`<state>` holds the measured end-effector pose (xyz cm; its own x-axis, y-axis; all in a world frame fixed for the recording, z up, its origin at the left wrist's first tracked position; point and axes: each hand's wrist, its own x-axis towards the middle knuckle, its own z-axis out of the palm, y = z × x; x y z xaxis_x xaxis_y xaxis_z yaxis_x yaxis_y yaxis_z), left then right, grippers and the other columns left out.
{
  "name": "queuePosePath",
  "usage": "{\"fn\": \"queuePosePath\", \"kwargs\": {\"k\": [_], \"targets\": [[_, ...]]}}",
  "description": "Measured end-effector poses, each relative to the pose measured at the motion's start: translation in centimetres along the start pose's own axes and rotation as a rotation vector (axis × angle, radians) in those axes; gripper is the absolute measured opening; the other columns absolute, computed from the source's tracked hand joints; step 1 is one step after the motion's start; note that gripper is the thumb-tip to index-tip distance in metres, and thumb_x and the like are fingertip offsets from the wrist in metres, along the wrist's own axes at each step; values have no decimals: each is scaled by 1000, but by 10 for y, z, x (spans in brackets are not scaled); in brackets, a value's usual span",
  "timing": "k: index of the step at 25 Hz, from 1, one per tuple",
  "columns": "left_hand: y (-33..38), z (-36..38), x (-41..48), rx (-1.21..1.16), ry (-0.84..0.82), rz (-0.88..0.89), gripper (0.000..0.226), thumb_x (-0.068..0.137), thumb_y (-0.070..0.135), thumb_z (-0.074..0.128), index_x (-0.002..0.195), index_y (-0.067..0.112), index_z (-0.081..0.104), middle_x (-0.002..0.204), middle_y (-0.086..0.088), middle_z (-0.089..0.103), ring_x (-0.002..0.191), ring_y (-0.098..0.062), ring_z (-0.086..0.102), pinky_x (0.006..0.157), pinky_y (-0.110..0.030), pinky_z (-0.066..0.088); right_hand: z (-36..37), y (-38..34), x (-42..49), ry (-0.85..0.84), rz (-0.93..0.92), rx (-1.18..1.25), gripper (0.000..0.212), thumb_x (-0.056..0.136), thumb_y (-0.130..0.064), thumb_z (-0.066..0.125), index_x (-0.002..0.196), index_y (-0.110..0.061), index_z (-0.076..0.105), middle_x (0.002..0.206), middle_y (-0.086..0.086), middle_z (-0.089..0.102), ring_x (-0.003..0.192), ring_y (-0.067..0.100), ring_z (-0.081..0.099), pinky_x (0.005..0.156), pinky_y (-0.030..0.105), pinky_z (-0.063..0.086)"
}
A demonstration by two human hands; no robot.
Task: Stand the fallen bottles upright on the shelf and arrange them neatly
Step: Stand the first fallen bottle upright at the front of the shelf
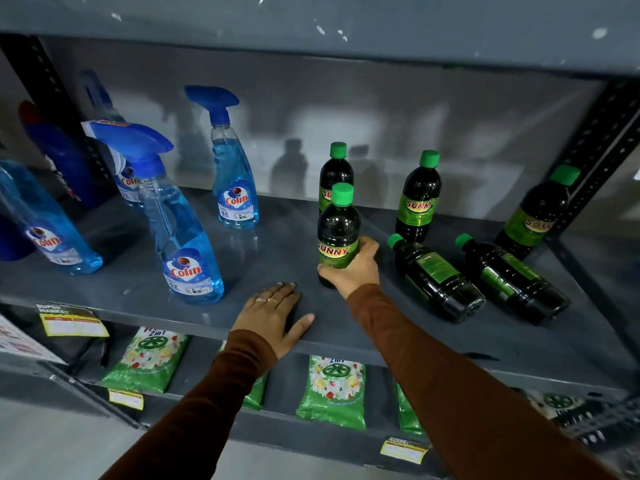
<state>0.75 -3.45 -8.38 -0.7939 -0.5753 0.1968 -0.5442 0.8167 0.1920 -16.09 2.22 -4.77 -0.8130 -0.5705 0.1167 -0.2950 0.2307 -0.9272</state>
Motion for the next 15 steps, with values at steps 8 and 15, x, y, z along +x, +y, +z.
{"fn": "queuePosePath", "kwargs": {"k": [8,15], "targets": [[-2,-7,-12,132,-149,172,122,56,83,-17,141,9,29,152,-10,30,140,-27,30,116,-42,24,-26,-2,-29,-157,49,-23,68,51,-16,86,100,-22,40,101,-2,58,94,16,57,84,24,42],[-3,-5,-12,120,-238,141,136,37,84,-32,145,13,11,158,-6,12,145,-21,11,119,-37,8,-28,-3,-65,-204,86,53,66,50,-12,87,93,-33,42,104,-4,61,100,16,61,90,29,48]]}}
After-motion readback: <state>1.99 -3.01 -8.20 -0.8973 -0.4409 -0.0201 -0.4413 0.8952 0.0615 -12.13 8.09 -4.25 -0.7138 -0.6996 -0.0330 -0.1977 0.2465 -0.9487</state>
